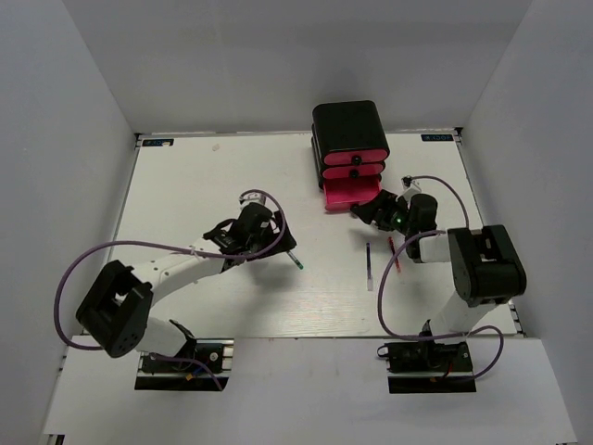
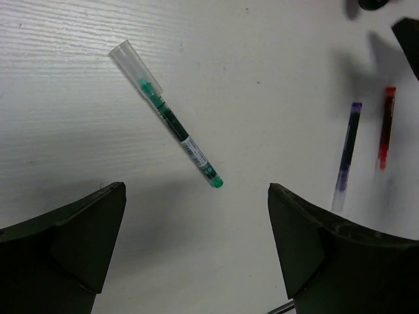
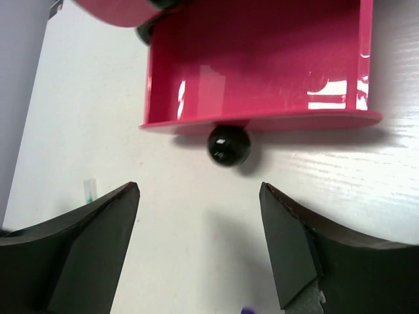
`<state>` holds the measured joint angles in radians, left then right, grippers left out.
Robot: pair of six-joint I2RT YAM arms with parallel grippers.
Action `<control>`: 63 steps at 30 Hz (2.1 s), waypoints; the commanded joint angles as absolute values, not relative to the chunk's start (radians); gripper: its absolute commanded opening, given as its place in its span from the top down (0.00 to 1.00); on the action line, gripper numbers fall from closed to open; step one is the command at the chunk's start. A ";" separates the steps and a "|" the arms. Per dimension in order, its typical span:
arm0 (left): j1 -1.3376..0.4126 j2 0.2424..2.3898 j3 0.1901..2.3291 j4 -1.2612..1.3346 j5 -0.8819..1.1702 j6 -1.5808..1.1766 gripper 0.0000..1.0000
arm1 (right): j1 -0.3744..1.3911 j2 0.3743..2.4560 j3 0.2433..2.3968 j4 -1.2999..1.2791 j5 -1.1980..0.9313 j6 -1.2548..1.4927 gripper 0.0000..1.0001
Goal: Sort the stationery into containers
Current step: Open the drawer, then grab a piece of stationery with the left arm, then place the stationery into the container
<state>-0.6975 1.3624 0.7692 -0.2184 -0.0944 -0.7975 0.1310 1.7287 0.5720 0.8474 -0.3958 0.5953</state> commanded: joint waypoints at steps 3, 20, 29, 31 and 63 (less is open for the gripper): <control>-0.713 1.448 0.863 -0.397 -0.198 -1.012 0.00 | 0.094 1.525 0.506 0.676 -0.477 0.486 0.24; -0.750 1.893 1.322 -0.798 -0.215 -1.229 0.28 | -0.018 0.836 0.472 0.318 -0.477 0.295 0.60; -0.769 1.976 1.373 -0.841 -0.206 -1.229 0.61 | -0.069 0.792 0.503 0.247 -0.492 0.258 0.89; -0.769 1.976 1.373 -0.841 -0.206 -1.217 0.71 | -0.083 0.793 0.509 0.244 -0.495 0.262 0.89; -0.807 1.910 1.578 -0.169 0.204 0.520 1.00 | -0.219 0.773 0.476 0.345 -0.738 0.222 0.80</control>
